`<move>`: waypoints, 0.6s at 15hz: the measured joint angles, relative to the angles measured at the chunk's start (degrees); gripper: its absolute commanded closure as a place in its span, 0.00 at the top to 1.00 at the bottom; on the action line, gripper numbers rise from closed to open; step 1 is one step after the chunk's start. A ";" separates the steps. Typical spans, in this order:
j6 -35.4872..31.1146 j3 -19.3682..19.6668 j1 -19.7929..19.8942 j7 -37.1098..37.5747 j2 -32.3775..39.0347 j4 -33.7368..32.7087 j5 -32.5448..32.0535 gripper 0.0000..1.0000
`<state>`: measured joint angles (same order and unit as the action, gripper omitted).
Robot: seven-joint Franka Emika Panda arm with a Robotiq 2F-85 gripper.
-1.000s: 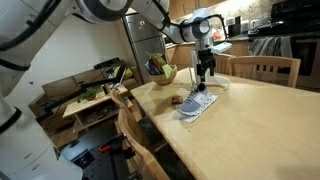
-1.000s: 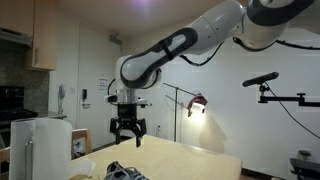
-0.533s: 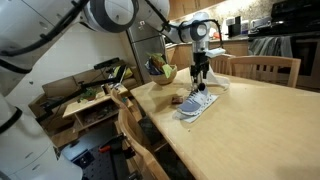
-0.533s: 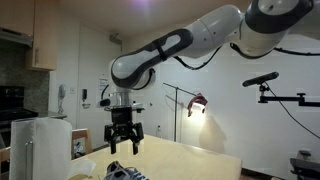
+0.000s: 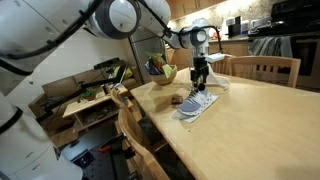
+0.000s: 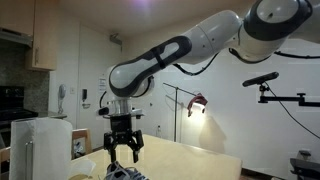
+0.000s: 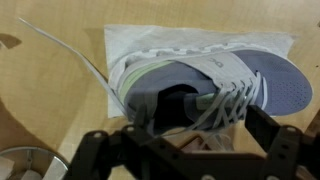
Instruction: Move the sneaker to the right side of the table
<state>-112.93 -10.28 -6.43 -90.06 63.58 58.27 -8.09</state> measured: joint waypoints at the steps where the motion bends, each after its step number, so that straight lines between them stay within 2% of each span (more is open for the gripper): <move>1: -0.04 0.61 -0.67 0.18 0.84 -0.88 -0.53 1.00; 9: -1.62 7.03 -6.68 2.97 5.90 -7.36 -7.53 1.00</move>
<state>-114.55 -3.25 -13.11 -87.10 69.48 50.91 -15.61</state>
